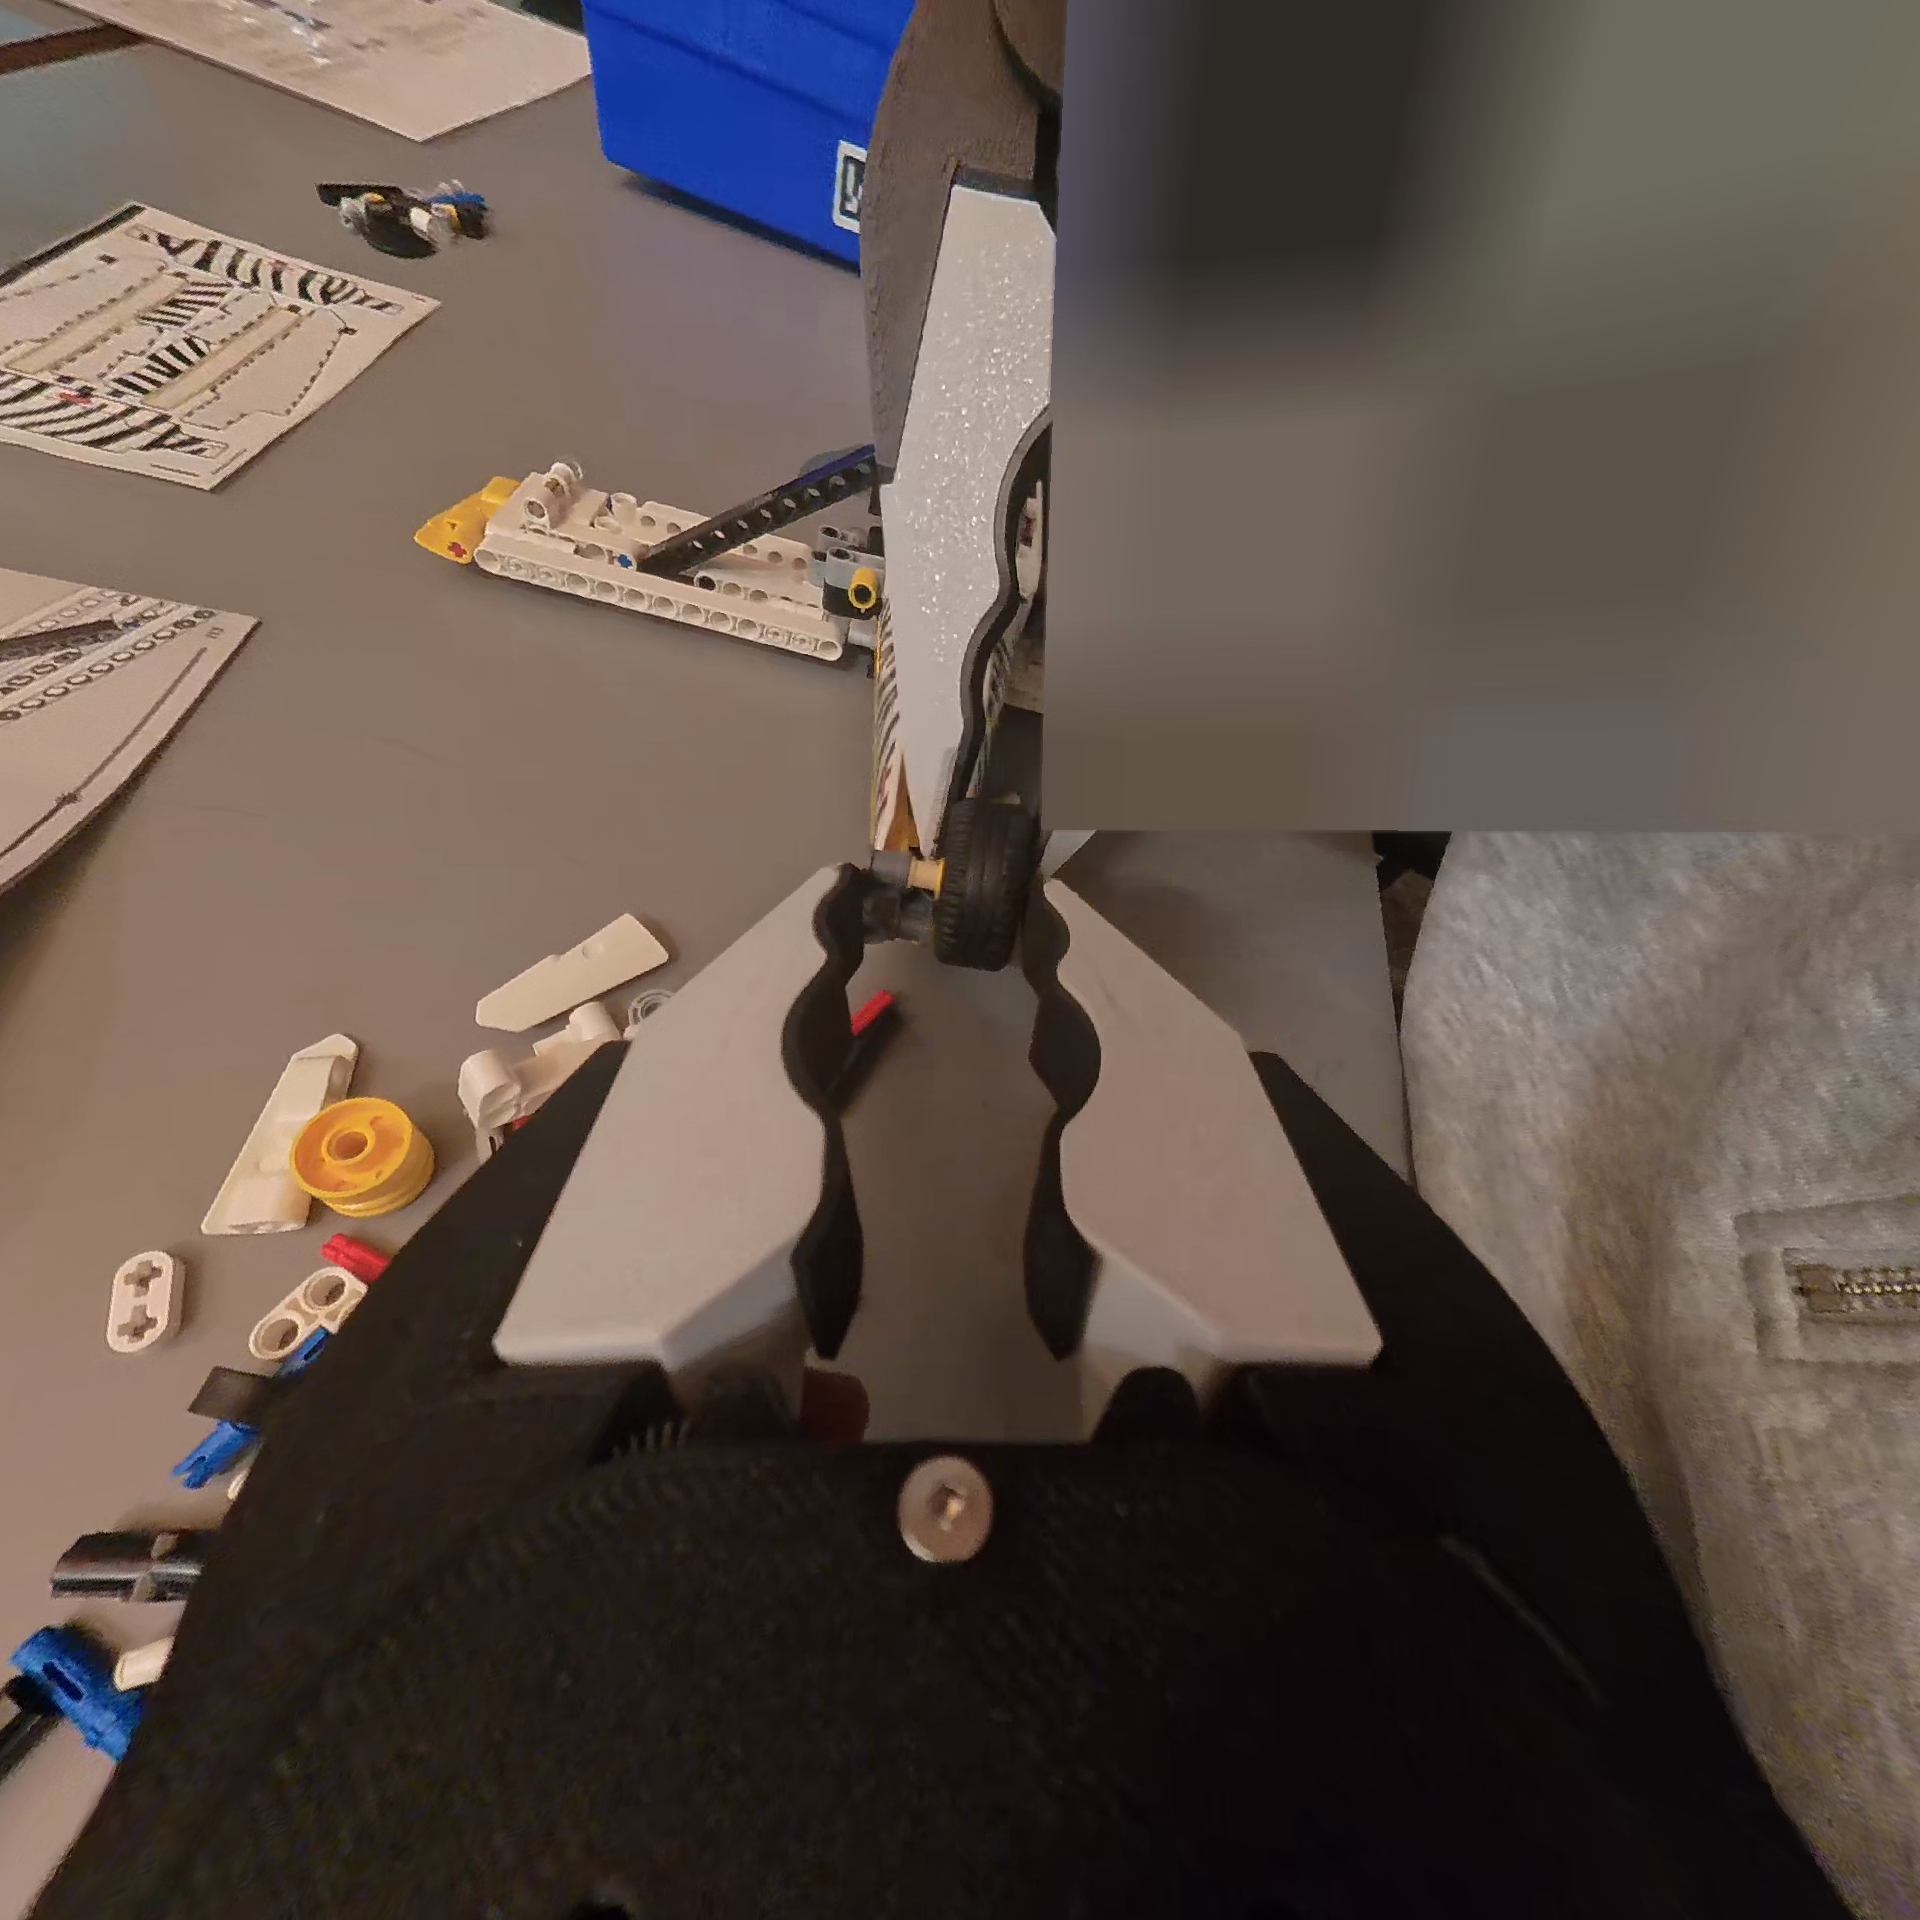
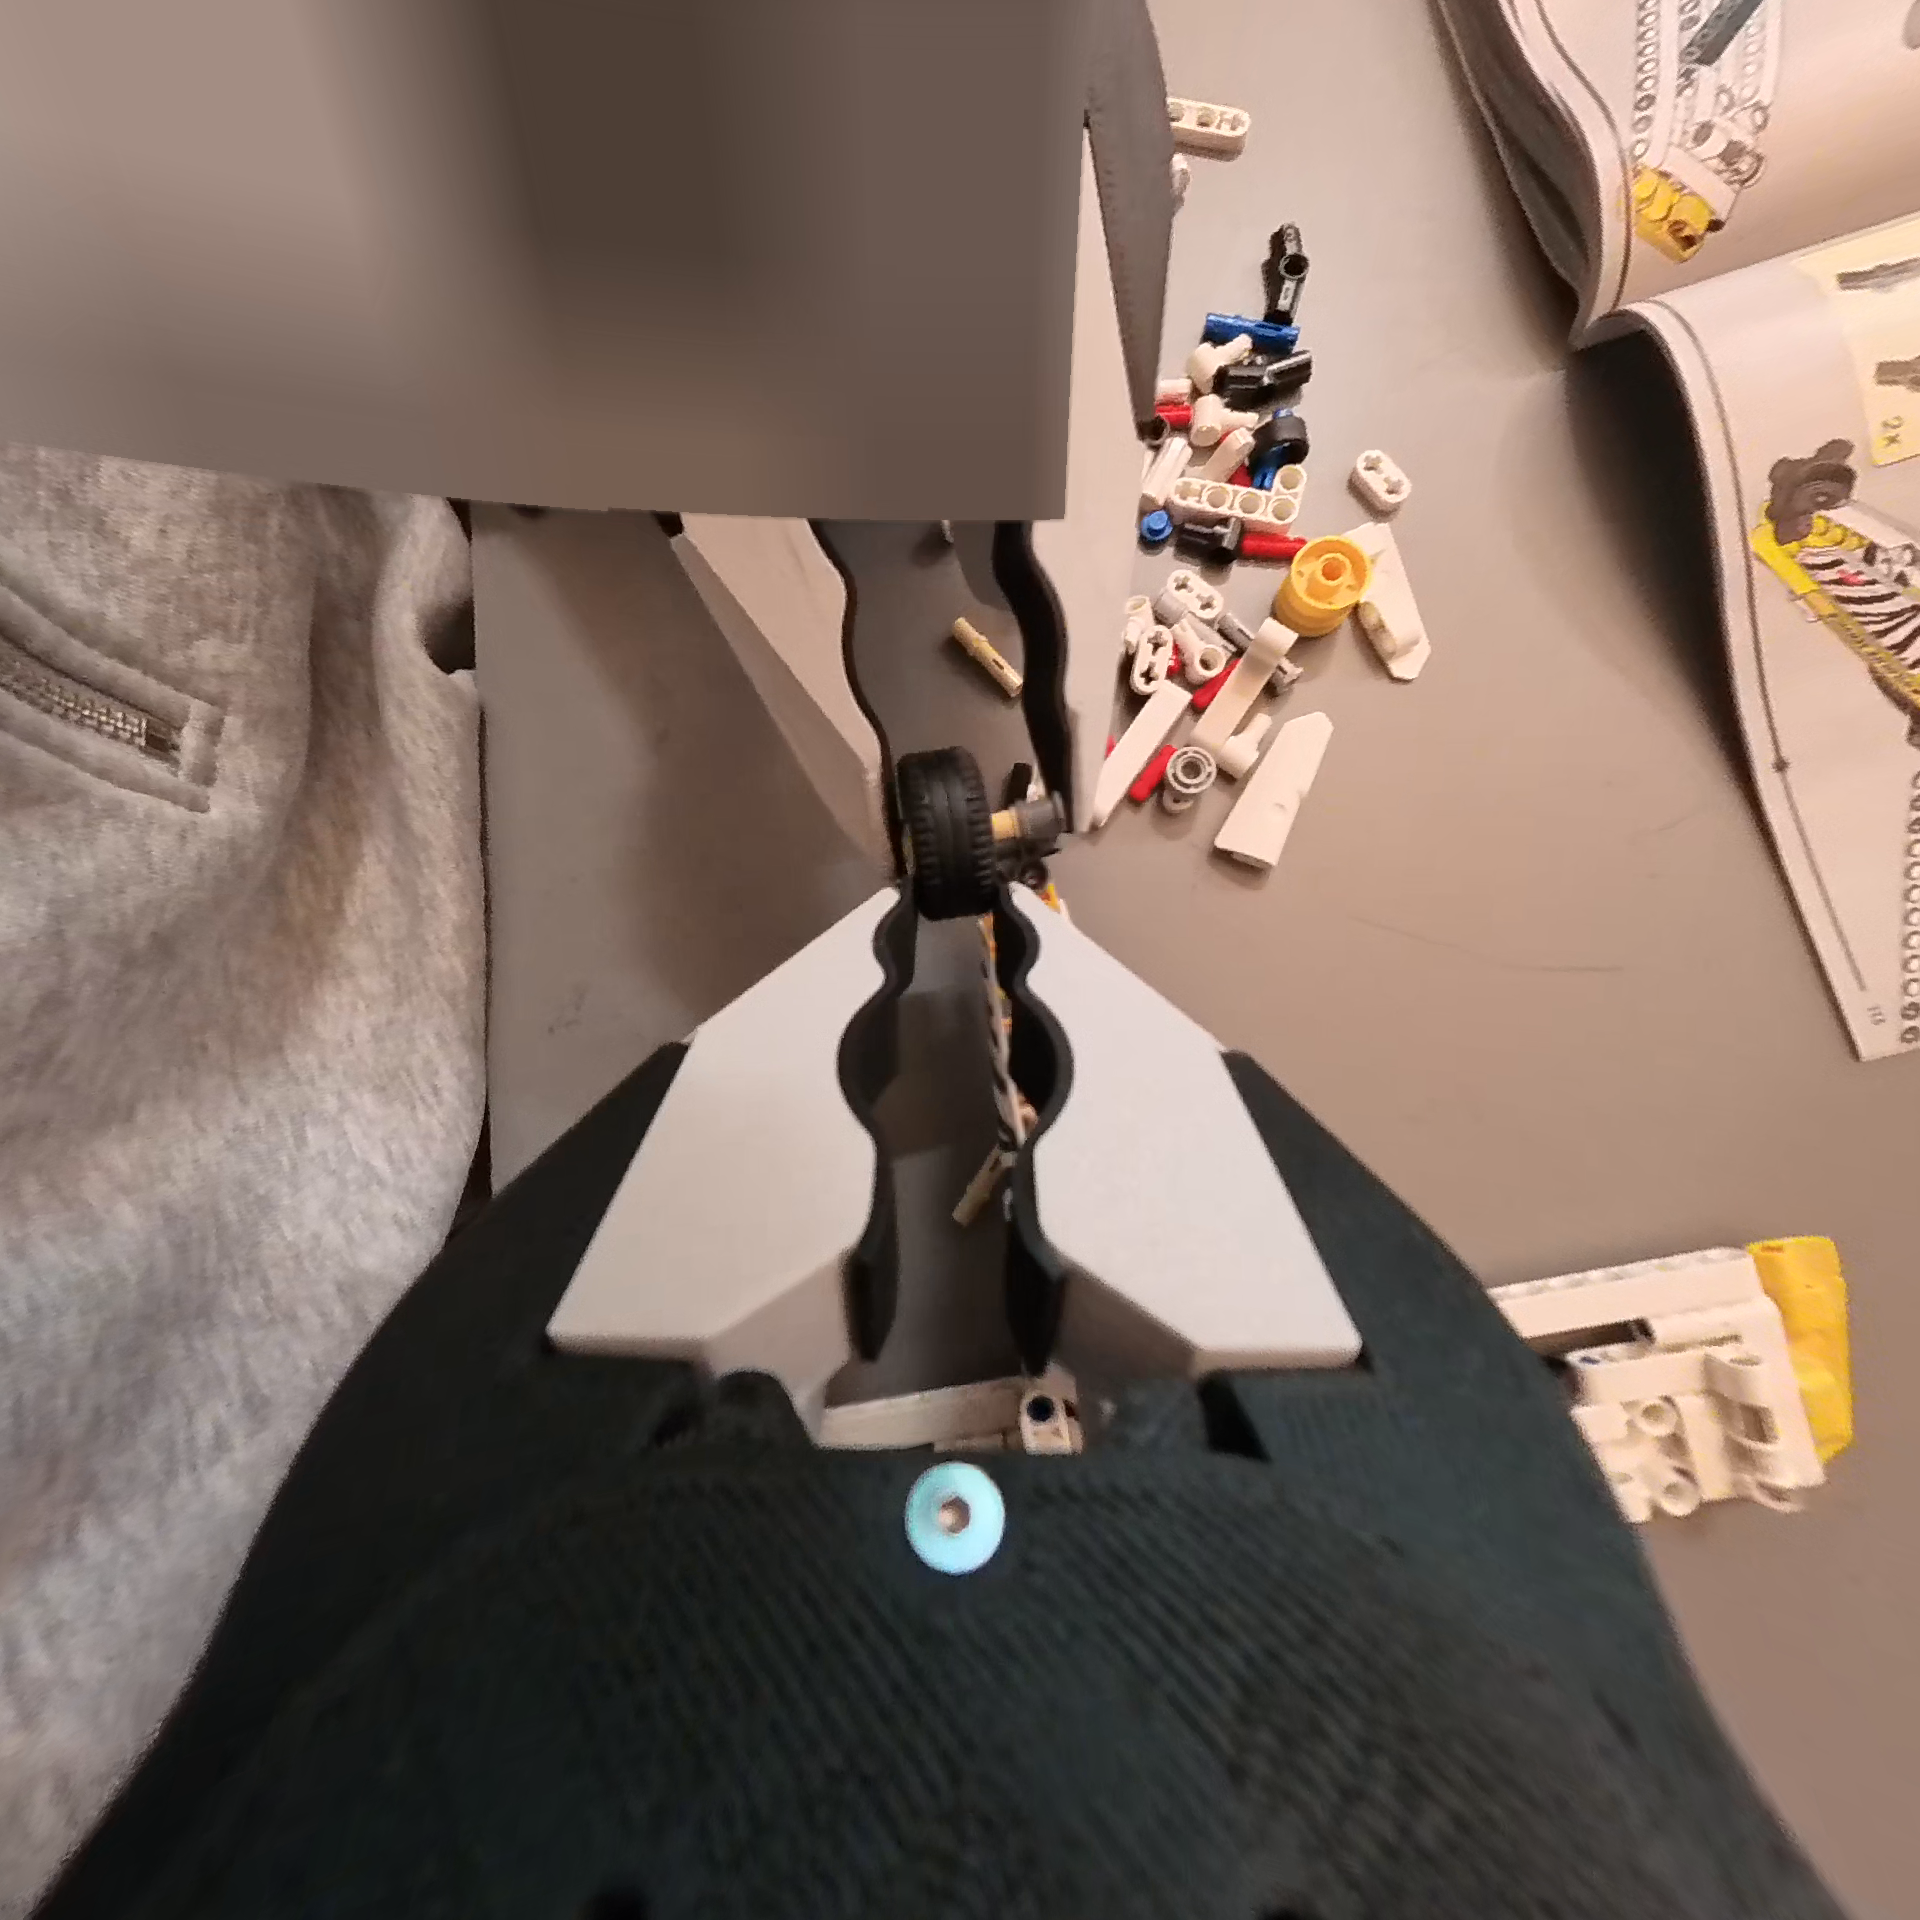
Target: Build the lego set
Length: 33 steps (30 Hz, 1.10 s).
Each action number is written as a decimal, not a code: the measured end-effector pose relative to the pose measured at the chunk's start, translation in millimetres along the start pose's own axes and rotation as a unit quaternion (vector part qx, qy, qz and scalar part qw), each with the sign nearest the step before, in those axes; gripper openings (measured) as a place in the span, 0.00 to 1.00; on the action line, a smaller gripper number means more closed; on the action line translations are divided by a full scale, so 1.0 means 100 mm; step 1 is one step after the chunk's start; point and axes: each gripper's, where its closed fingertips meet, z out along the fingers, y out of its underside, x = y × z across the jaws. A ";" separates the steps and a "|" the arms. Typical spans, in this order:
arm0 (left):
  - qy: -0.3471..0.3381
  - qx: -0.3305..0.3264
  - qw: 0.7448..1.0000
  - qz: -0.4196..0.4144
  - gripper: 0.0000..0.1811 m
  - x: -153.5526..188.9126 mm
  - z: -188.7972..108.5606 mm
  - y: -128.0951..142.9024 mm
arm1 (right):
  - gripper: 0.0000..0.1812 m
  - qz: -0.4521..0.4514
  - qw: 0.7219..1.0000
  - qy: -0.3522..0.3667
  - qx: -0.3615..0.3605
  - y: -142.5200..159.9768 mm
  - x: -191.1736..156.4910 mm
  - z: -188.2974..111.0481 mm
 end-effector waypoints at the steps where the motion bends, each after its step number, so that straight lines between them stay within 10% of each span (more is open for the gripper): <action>1: -0.002 0.000 1.000 0.002 0.16 0.00 0.00 0.00 | 0.07 0.001 1.000 0.000 0.001 0.00 0.00 0.00; 33: 0.009 -0.020 1.000 -0.020 0.15 0.02 0.04 0.06 | 0.16 -0.077 0.995 0.043 -0.039 0.03 0.05 0.05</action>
